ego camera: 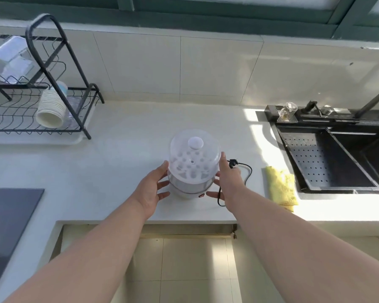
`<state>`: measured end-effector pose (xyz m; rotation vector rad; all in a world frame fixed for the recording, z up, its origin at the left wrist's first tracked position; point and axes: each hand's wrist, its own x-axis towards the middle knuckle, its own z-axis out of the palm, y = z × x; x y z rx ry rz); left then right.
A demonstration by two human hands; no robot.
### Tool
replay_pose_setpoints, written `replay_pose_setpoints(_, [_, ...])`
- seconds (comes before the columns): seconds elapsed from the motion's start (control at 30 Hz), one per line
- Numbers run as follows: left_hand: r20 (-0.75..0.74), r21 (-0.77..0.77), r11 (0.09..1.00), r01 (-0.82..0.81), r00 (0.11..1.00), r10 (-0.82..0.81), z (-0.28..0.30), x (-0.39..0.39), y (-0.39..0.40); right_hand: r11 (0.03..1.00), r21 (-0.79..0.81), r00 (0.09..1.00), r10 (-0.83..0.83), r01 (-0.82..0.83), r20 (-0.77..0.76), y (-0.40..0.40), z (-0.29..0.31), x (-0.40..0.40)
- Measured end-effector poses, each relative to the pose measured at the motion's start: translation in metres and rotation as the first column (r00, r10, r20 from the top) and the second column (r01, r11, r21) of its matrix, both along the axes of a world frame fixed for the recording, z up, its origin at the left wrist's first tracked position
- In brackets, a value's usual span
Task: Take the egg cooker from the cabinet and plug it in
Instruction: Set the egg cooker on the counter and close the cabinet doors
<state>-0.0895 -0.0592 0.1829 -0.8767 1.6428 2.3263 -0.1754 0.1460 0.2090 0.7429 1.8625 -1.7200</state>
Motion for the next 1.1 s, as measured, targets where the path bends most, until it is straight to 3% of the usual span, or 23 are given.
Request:
replay_pose_setpoints(0.3, [0.024, 0.032, 0.997, -0.075, 0.997, 0.074, -0.012, -0.004, -0.003, 1.0, -0.024, 0.999, 0.002, -0.003, -0.04, 0.008, -0.006, -0.004])
replay_pose_setpoints(0.47, [0.051, 0.031, 0.983, -0.18, 0.983, 0.178, -0.015, -0.002, -0.003, 0.966, 0.233, 0.988, 0.132, -0.111, -0.076, 0.025, -0.019, -0.006])
replay_pose_setpoints(0.6, [0.063, 0.007, 0.962, -0.273, 0.96, 0.272, -0.027, 0.005, -0.004, 0.677, 0.645, 0.882, 0.472, -0.355, -0.011, 0.046, -0.038, -0.008])
replay_pose_setpoints(0.73, [0.061, -0.005, 0.947, -0.322, 0.945, 0.322, -0.034, 0.011, -0.001, 0.524, 0.737, 0.821, 0.566, -0.428, 0.075, 0.055, -0.058, -0.01])
replay_pose_setpoints(1.0, [0.058, 0.002, 0.929, -0.37, 0.928, 0.369, -0.041, 0.023, 0.003, 0.545, 0.715, 0.822, 0.565, -0.438, 0.074, 0.054, -0.073, -0.007])
replay_pose_setpoints(1.1, [0.05, -0.031, 0.934, -0.357, 0.932, 0.358, -0.039, 0.027, 0.004, 0.595, 0.711, 0.845, 0.535, -0.375, -0.002, 0.058, -0.068, -0.003])
